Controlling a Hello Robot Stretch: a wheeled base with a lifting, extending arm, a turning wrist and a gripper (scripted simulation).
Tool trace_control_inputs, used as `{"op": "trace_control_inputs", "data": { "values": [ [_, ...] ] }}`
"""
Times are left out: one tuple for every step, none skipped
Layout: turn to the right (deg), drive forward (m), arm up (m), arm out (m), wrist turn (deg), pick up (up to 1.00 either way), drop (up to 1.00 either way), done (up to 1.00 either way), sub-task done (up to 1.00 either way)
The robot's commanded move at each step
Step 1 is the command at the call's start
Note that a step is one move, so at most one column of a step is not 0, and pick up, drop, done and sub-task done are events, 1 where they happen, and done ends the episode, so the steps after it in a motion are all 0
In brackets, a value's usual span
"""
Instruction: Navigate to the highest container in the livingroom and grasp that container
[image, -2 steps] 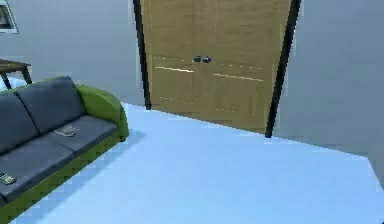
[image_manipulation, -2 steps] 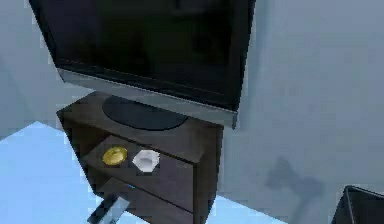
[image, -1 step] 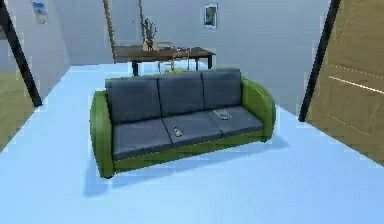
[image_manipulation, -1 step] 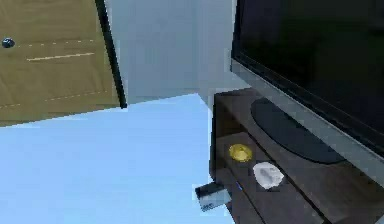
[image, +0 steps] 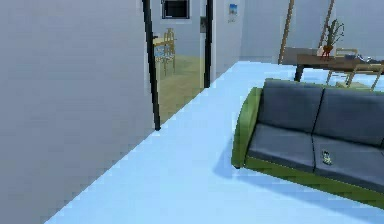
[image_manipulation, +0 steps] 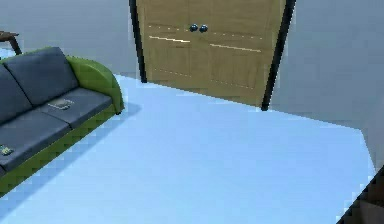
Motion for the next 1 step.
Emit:
{"op": "trace_control_inputs", "data": {
  "values": [
    [-6.0,0.00,0.00,0.00,0.0,0.00,0.00,0.00,0.00]
  ]
}}
